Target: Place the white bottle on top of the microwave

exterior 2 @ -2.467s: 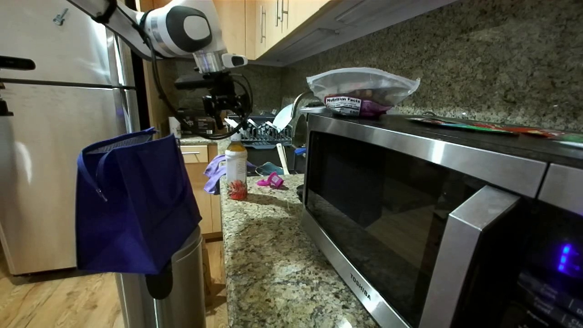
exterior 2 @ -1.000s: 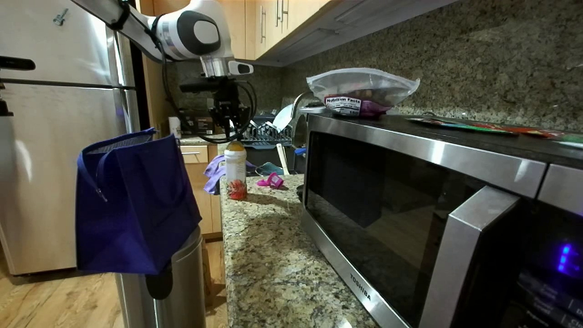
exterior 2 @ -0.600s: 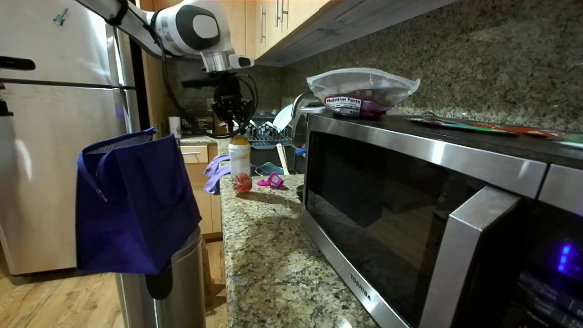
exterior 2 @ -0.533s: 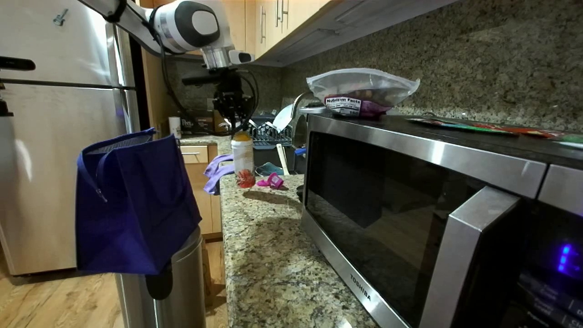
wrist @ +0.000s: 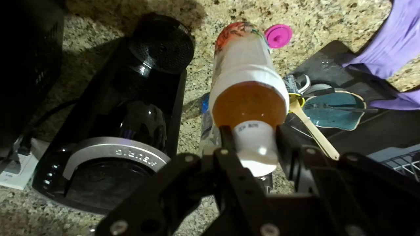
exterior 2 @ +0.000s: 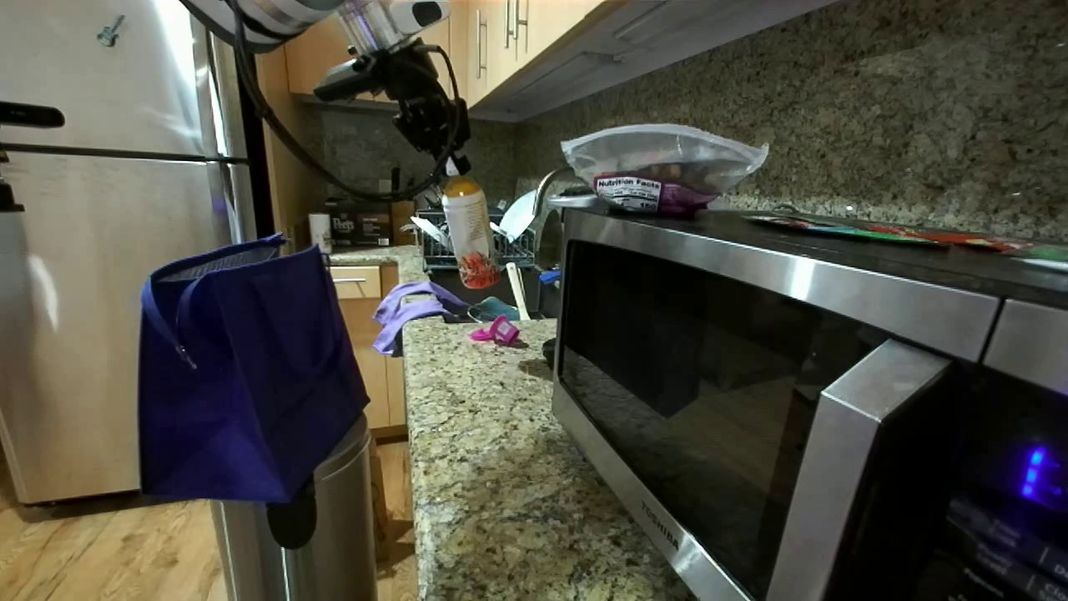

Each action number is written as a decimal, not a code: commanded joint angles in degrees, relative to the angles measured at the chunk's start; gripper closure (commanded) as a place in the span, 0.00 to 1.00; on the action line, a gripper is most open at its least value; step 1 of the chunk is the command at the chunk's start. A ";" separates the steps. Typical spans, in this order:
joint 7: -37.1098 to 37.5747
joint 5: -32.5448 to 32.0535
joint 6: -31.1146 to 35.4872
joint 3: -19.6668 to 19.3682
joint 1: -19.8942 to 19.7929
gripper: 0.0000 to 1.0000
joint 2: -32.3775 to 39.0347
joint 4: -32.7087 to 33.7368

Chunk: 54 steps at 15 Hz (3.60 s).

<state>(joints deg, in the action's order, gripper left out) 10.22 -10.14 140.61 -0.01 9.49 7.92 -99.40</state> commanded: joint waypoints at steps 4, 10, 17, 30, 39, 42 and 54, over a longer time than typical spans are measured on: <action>-1.79 1.04 1.36 2.44 -1.48 0.64 -2.80 -3.69; 9.83 -7.75 3.67 0.26 -1.50 0.89 -3.79 -1.36; 25.11 -15.40 4.63 -2.81 -5.57 0.89 -8.71 -0.22; 36.74 -21.53 3.90 -2.16 -9.46 0.89 -7.59 0.45; 64.03 -38.25 1.38 -7.49 -10.52 0.89 -11.03 1.76; 71.74 -41.41 -0.53 -8.86 -11.12 0.89 -12.51 2.11; 87.30 -48.42 -8.01 -7.02 -16.21 0.64 -14.86 3.45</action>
<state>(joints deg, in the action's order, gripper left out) 97.82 -58.91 132.59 -7.81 -5.81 -7.09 -96.23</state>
